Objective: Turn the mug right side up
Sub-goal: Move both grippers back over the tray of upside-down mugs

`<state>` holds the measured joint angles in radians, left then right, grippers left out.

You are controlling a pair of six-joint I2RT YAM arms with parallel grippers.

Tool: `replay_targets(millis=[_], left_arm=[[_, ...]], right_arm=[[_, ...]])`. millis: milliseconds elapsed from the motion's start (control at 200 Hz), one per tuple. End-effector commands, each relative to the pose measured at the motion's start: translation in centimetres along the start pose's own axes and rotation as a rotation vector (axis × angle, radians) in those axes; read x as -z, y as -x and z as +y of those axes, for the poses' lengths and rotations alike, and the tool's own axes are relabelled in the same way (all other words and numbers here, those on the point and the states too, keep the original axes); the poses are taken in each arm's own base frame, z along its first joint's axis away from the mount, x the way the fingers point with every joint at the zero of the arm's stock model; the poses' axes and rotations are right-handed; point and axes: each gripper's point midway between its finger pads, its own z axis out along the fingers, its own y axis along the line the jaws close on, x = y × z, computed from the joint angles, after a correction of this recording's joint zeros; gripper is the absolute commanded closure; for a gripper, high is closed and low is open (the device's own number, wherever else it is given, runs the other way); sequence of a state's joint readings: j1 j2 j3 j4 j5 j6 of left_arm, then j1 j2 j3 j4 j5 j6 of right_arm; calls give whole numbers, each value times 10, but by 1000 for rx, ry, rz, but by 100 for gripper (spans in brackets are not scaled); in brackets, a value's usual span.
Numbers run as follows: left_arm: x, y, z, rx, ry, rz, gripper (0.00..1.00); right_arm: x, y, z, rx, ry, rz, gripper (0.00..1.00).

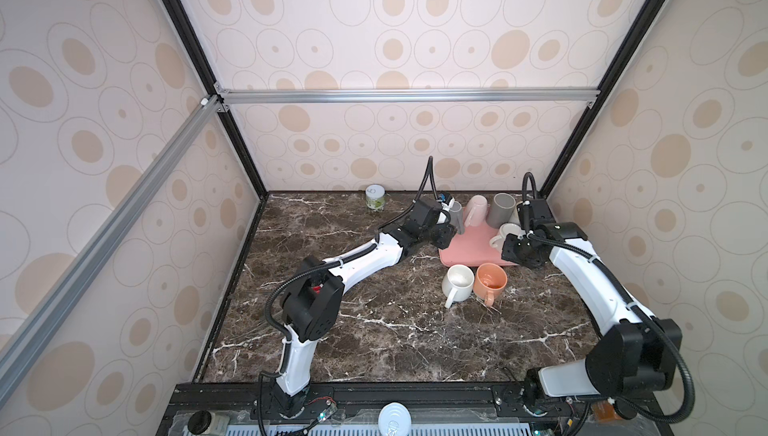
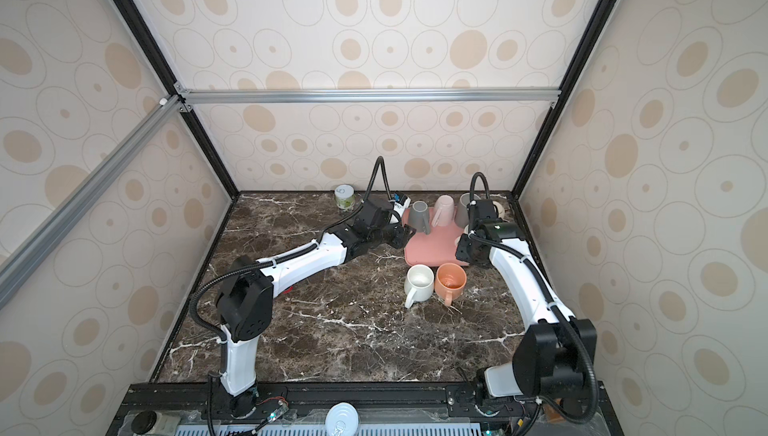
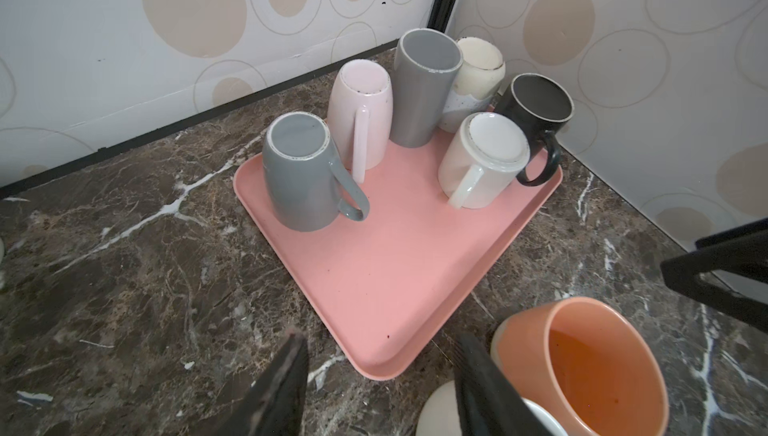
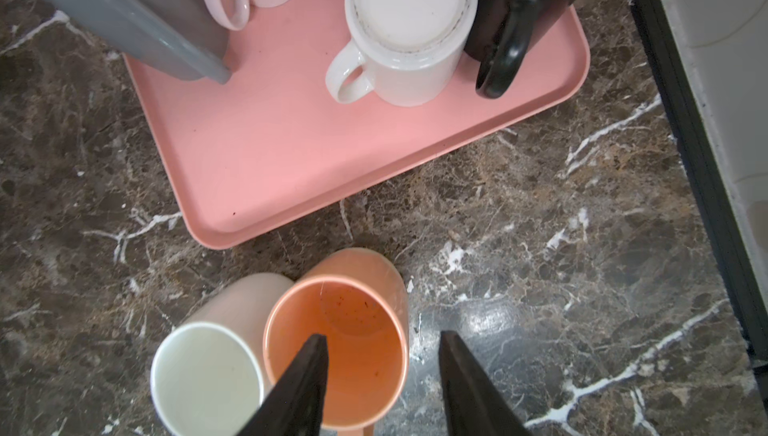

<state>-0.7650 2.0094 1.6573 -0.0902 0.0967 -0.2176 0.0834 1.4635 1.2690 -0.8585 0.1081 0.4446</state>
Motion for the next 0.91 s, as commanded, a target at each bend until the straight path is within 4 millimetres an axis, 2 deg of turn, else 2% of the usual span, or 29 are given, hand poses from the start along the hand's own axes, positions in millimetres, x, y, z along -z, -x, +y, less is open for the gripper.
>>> replay_targets(millis=[0, 110, 215, 350, 535, 645, 810, 900], left_arm=[[2, 33, 7, -109, 36, -90, 43], [-1, 31, 5, -122, 5, -104, 42], [-5, 25, -5, -123, -56, -113, 41], [-8, 15, -9, -96, -95, -104, 41], [2, 3, -10, -61, -134, -117, 40], [3, -2, -6, -51, -136, -107, 40], [0, -1, 15, 18, -152, -93, 40], [-1, -2, 19, 32, -163, -83, 40]], right_arm=[[-20, 13, 6, 1, -2, 30, 52], [-38, 22, 18, -43, 6, 60, 51], [-47, 34, 25, -81, -11, 46, 48], [-57, 47, 26, -139, -89, 27, 46], [-75, 55, 27, -182, -218, 6, 46], [-86, 55, 31, -218, -262, -1, 46], [-98, 61, 35, -264, -302, -16, 47], [-105, 66, 35, -275, -321, -22, 48]])
